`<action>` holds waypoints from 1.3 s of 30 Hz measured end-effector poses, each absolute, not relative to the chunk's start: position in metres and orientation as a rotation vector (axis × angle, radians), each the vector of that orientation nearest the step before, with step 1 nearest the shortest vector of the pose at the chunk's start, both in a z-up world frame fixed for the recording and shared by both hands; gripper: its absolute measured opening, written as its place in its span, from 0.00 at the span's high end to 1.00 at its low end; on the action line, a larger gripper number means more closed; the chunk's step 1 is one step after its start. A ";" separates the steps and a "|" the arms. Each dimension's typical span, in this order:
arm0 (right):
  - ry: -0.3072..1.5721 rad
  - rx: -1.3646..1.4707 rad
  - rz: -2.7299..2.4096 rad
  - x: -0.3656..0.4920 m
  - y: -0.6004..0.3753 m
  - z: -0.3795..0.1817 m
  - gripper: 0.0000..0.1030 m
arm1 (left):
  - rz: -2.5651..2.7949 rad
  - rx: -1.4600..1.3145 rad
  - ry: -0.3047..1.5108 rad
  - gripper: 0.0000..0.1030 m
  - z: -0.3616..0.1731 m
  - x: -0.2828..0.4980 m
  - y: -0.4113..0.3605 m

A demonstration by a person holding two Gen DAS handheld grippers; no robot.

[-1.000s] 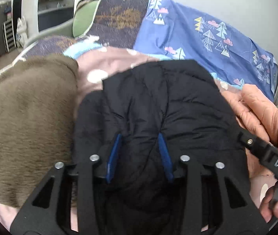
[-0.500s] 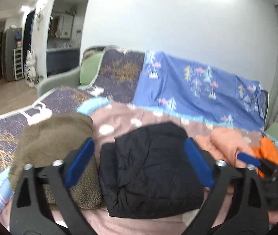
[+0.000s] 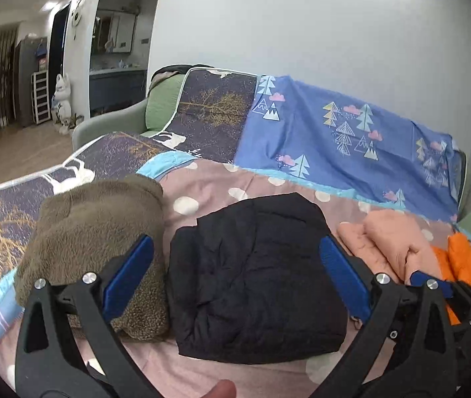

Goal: Fold large clothes

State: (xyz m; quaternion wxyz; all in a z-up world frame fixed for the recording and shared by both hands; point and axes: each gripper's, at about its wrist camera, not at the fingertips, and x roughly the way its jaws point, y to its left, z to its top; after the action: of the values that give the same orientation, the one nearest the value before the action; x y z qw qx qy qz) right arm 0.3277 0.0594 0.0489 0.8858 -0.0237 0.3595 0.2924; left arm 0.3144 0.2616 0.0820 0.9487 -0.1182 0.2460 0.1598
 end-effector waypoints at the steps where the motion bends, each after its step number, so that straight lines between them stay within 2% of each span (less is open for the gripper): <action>1: 0.754 -0.049 0.613 0.328 0.060 0.048 0.01 | 0.319 -0.237 0.513 0.02 0.081 0.315 0.262; 6: 0.759 -0.070 0.616 0.323 0.066 0.048 0.01 | 0.347 -0.183 0.567 0.02 0.080 0.315 0.255; 39: 0.765 -0.094 0.646 0.320 0.073 0.047 0.01 | 0.371 -0.191 0.618 0.02 0.073 0.312 0.256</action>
State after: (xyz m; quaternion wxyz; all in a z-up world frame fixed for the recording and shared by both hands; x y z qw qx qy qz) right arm 0.3196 0.0732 0.0468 0.8762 -0.0448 0.3668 0.3094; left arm 0.3117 0.2562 0.0731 0.9312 -0.0931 0.3021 0.1812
